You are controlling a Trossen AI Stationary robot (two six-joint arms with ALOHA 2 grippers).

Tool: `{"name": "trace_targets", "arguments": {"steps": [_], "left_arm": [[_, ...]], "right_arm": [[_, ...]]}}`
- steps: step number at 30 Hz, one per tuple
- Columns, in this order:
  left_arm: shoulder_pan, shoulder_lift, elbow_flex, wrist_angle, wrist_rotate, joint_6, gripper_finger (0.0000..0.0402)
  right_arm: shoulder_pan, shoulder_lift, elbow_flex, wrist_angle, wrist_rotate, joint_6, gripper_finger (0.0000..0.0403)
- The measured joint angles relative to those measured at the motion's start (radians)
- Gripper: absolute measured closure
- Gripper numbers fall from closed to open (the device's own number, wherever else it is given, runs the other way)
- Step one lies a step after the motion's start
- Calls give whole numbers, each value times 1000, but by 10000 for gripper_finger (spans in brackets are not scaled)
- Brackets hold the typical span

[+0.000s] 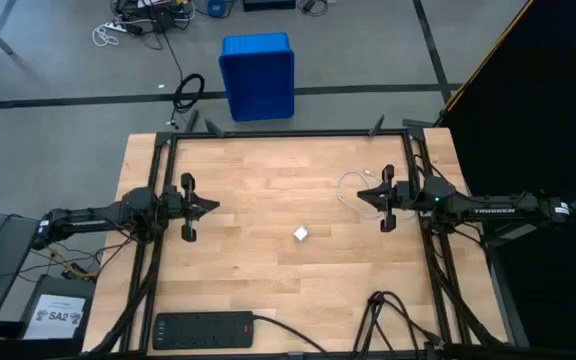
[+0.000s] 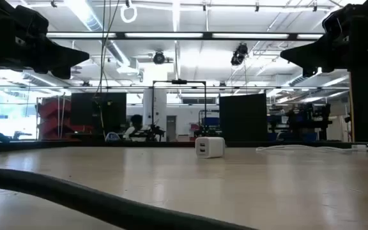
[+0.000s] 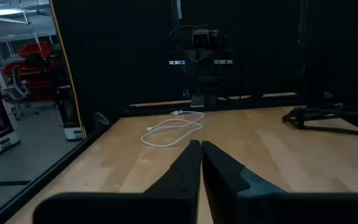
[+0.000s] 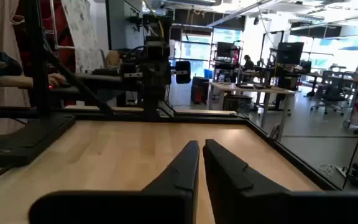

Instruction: Insert USB

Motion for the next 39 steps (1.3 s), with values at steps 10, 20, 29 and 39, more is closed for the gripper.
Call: {"name": "trace_targets", "arguments": {"steps": [10, 20, 29, 39], "left_arm": [[0, 0, 0, 0, 0, 0, 401], [0, 0, 0, 0, 0, 0, 401], [0, 0, 0, 0, 0, 0, 401], [0, 0, 0, 0, 0, 0, 401]], "right_arm": [[0, 0, 0, 0, 0, 0, 400], [0, 0, 0, 0, 0, 0, 393], [0, 0, 0, 0, 0, 0, 402], [0, 0, 0, 0, 0, 0, 394]]}}
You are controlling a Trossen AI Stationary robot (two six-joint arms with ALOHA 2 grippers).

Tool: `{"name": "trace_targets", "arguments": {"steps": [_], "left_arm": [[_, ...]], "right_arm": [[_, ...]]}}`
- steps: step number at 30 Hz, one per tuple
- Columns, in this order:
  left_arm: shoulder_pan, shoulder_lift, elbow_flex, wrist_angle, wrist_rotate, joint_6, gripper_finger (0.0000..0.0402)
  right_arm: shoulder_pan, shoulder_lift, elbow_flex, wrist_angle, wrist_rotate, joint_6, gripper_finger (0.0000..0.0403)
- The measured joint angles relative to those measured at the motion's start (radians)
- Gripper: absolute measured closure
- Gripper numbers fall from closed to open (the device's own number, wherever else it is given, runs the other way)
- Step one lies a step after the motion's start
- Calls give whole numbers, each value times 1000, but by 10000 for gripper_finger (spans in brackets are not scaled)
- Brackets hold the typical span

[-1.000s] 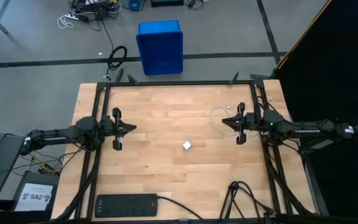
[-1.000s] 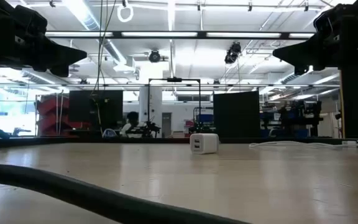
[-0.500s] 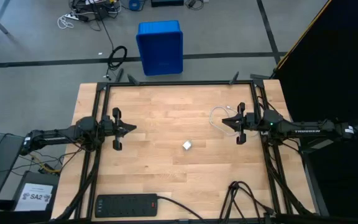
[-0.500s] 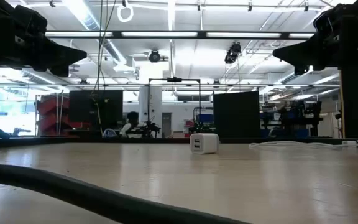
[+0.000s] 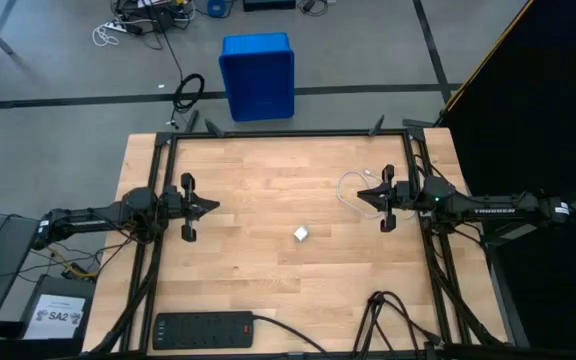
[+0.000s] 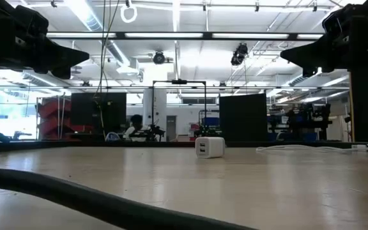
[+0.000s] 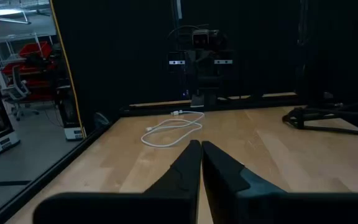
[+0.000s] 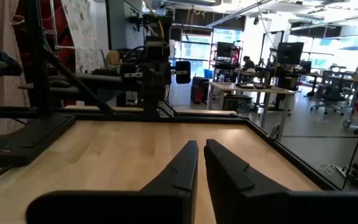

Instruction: Insert USB

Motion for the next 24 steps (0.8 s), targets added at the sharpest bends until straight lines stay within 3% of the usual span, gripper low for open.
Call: {"name": "trace_targets", "arguments": {"steps": [24], "left_arm": [[0, 0, 0, 0, 0, 0, 401]], "right_arm": [[0, 0, 0, 0, 0, 0, 401]]}}
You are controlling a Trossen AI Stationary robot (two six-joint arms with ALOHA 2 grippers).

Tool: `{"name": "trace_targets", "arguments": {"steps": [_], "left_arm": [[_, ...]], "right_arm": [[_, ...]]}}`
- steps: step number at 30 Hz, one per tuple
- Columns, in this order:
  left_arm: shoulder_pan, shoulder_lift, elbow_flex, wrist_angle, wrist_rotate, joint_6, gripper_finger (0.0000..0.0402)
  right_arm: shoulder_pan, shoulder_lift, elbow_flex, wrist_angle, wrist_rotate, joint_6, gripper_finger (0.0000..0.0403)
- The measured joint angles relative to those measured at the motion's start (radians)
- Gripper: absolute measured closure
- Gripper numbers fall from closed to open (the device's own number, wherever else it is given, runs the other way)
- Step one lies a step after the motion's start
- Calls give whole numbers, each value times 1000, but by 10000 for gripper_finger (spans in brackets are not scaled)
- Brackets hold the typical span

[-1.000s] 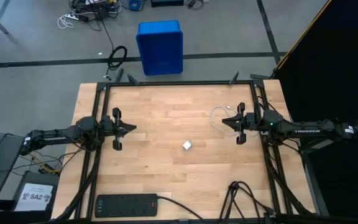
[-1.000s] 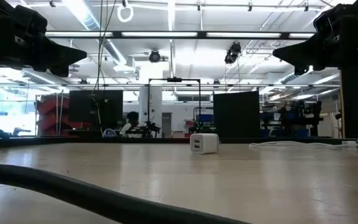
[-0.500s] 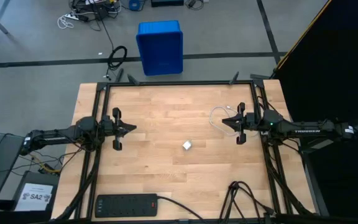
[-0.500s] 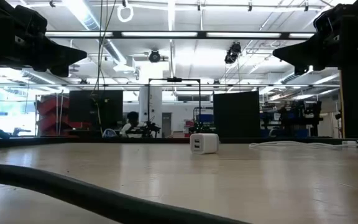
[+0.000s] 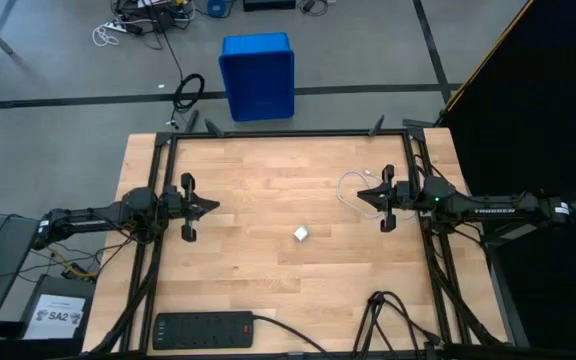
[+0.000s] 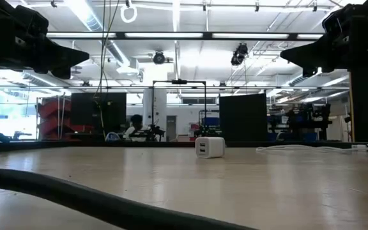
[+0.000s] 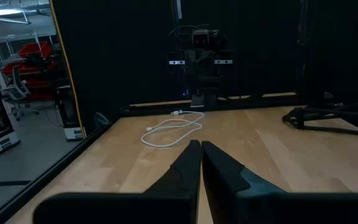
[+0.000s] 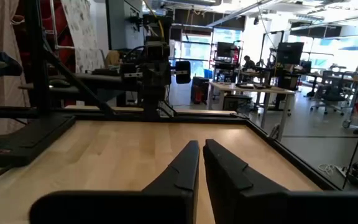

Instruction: Insert USB

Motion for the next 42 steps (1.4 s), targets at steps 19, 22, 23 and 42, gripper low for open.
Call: {"name": "trace_targets", "arguments": {"steps": [19, 22, 23, 42], "left_arm": [[0, 0, 0, 34, 0, -1, 401], [0, 0, 0, 76, 7, -52, 401], [0, 0, 0, 94, 12, -77, 401], [-40, 45, 219, -190, 265, -105, 401]], "right_arm": [[0, 0, 0, 0, 0, 0, 402], [0, 0, 0, 0, 0, 0, 398], [0, 0, 0, 0, 0, 0, 396], [0, 0, 0, 0, 0, 0, 394]]}}
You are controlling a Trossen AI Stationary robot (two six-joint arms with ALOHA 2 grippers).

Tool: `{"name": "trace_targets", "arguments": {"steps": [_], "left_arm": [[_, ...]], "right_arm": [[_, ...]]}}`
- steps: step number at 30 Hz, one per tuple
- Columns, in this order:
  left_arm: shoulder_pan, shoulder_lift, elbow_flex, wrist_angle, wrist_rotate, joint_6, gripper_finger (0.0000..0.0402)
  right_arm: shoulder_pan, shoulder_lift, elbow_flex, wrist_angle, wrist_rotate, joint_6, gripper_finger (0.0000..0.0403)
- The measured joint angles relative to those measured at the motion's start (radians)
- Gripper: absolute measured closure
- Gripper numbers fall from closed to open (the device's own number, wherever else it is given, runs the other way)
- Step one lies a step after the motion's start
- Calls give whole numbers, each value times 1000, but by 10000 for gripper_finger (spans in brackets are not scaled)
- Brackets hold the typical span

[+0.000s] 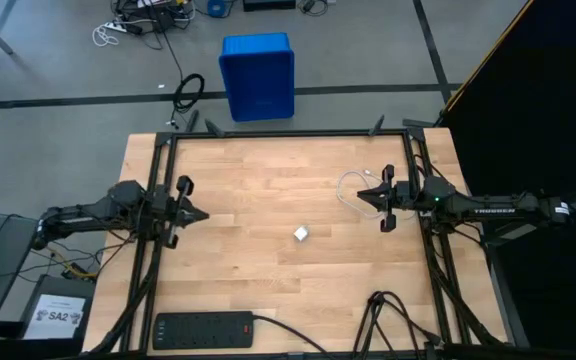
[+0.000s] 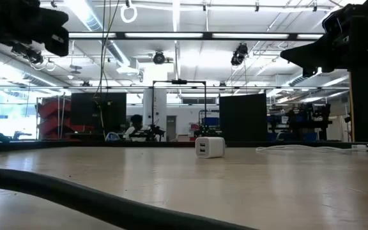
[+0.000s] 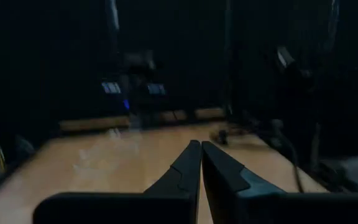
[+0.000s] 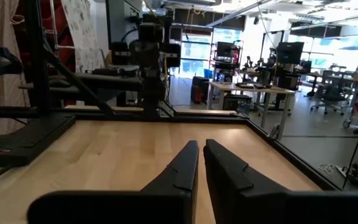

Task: Insert USB
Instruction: Move the black outlet extension to the center of the table

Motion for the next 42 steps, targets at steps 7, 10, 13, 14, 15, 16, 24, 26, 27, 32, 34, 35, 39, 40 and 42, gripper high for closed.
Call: {"name": "trace_targets", "arguments": {"steps": [7, 10, 13, 14, 15, 16, 24, 26, 27, 32, 34, 35, 39, 40, 42], "left_arm": [[-124, 150, 89, 44, -93, -153, 401], [-187, 239, 130, 42, -146, -122, 401], [-247, 347, 192, -43, -231, -77, 401], [-266, 389, 214, -64, -254, -73, 401], [-285, 432, 235, -80, -268, -69, 401], [-304, 475, 255, -96, -277, -63, 401], [-499, 819, 458, -287, -282, -97, 401], [-577, 906, 529, -364, -323, -127, 401], [-620, 949, 567, -407, -348, -139, 401], [-792, 1147, 744, -582, -465, -267, 401], [-838, 1208, 783, -590, -479, -338, 401], [-858, 1235, 796, -583, -480, -371, 401], [-919, 1322, 834, -562, -480, -436, 393], [-932, 1340, 839, -549, -480, -437, 388], [-951, 1373, 840, -522, -480, -438, 371]], "right_arm": [[0, 0, 0, 0, 0, 0, 398], [0, 0, 0, 0, 0, 0, 402], [0, 0, 0, 0, 0, 0, 400], [0, 0, 0, 0, 0, 0, 399], [0, 0, 0, 0, 0, 0, 397], [0, 0, 0, 0, 0, 0, 396], [0, 0, 0, 0, 0, 0, 397], [0, 0, 0, 0, 0, 0, 400], [0, 0, 0, 0, 0, 0, 401], [0, 0, 0, 0, 0, 0, 398], [0, 0, 0, 0, 0, 0, 395], [0, 0, 0, 0, 0, 0, 394], [0, 0, 0, 0, 0, 0, 394], [0, 0, 0, 0, 0, 0, 395], [0, 0, 0, 0, 0, 0, 399]]}}
